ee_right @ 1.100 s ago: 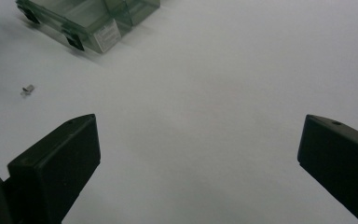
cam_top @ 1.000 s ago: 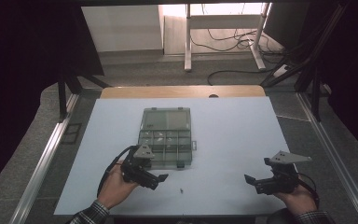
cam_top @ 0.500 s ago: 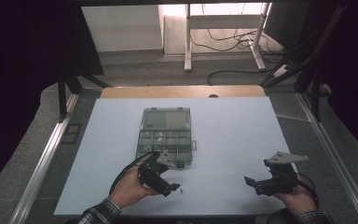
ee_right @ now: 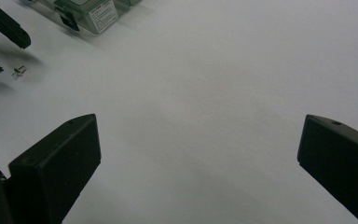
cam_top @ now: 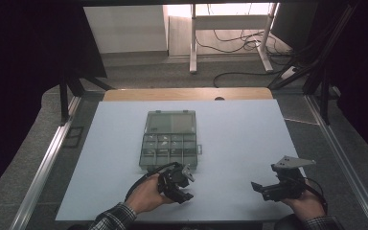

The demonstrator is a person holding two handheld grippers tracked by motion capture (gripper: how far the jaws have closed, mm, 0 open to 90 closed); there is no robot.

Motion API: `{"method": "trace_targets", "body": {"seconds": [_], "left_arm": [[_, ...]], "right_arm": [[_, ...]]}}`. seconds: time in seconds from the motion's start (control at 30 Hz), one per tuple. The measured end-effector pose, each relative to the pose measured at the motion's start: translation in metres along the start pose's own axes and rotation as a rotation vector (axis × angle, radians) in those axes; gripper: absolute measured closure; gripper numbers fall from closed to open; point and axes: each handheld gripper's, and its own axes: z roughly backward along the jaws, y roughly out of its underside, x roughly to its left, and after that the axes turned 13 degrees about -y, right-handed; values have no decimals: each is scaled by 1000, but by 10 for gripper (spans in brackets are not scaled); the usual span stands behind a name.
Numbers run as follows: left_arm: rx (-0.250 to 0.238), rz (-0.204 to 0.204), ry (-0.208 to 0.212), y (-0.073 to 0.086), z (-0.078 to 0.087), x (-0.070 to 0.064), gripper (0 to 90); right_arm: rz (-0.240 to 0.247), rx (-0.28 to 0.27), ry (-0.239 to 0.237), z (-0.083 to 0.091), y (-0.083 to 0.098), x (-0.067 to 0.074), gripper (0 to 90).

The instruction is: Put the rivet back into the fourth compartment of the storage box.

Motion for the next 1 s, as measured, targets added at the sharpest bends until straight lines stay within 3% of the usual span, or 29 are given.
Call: {"method": "trace_targets", "body": {"seconds": [0.13,0.33,0.63,0.7,0.83,1.0], "left_arm": [[29,-31,-29,-1,-8,-7,630],[28,-48,-24,-1,-9,-10,736],[28,-6,0,1,-7,-2,743],[12,27,8,2,-3,3,743],[-5,57,10,2,2,8,743],[-62,114,15,5,14,16,743]], "right_arm": [[3,7,0,-1,0,0,0],[3,10,0,-1,0,1,0],[3,10,1,-1,0,1,0],[2,8,-1,0,0,1,0],[2,10,1,0,0,0,0],[0,11,2,0,0,0,0]]}}
